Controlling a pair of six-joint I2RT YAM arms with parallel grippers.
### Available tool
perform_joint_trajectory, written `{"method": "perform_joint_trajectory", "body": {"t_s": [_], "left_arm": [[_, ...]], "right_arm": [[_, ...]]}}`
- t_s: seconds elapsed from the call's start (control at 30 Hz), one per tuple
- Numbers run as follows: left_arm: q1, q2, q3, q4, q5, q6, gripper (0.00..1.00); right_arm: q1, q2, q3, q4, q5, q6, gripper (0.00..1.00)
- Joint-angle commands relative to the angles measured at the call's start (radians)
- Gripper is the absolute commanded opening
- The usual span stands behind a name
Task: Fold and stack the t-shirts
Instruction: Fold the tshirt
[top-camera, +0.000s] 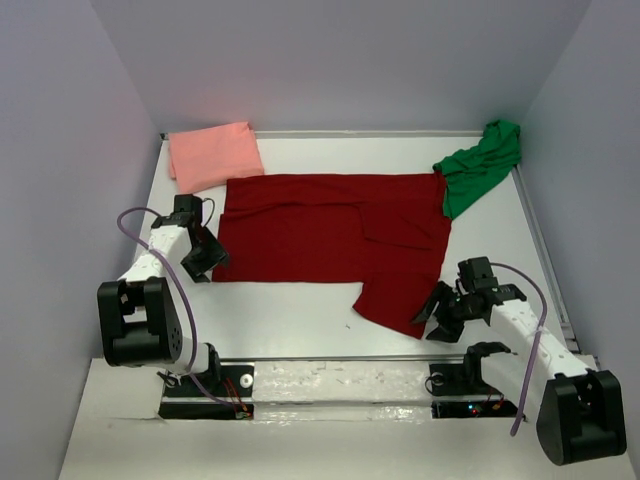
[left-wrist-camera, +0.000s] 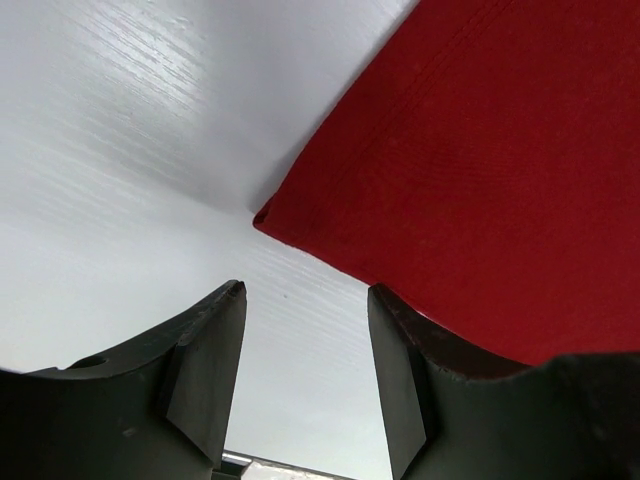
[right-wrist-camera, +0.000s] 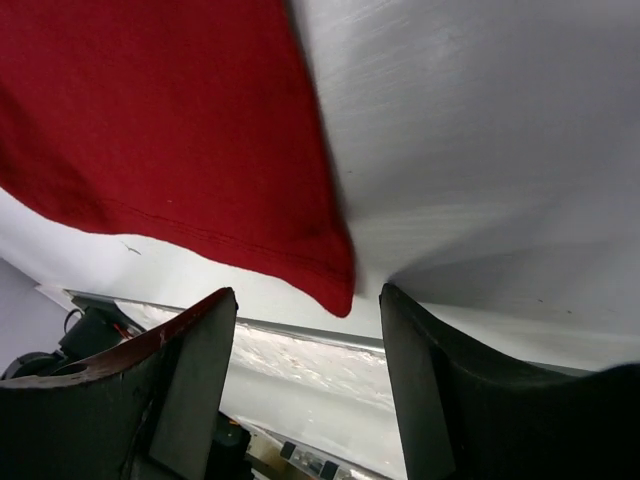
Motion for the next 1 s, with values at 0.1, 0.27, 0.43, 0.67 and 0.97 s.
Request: {"method": "perform_joint_trajectory", "body": {"t_s": [0.1, 0.27, 0.43, 0.67, 0.97], "left_arm": [[0.038, -0.001, 0.043, -0.031, -0.02, 0.042, 0.61], [0.052, 0.004, 0.048, -0.033, -0.023, 0.051, 0.61], [0.066, 0.007, 0.046, -0.028, -0.025, 0.059, 0.61], [0.079, 0.016, 0.031, -0.019, -0.029, 0.068, 0.61], [0.118, 0.018, 0.012, -0.004, -0.014, 0.068, 0.67]], "right_arm": [[0.062, 0.029, -0.027, 0.112, 0.014, 0.051, 0.63], [0.105, 0.058, -0.03, 0.138, 0.025, 0.079, 0.51], [0.142, 0.079, -0.018, 0.13, 0.05, 0.099, 0.27], [0.16, 0.113, 0.028, 0.084, 0.076, 0.092, 0.0], [0.16, 0.11, 0.048, 0.066, 0.074, 0.088, 0.0]]}}
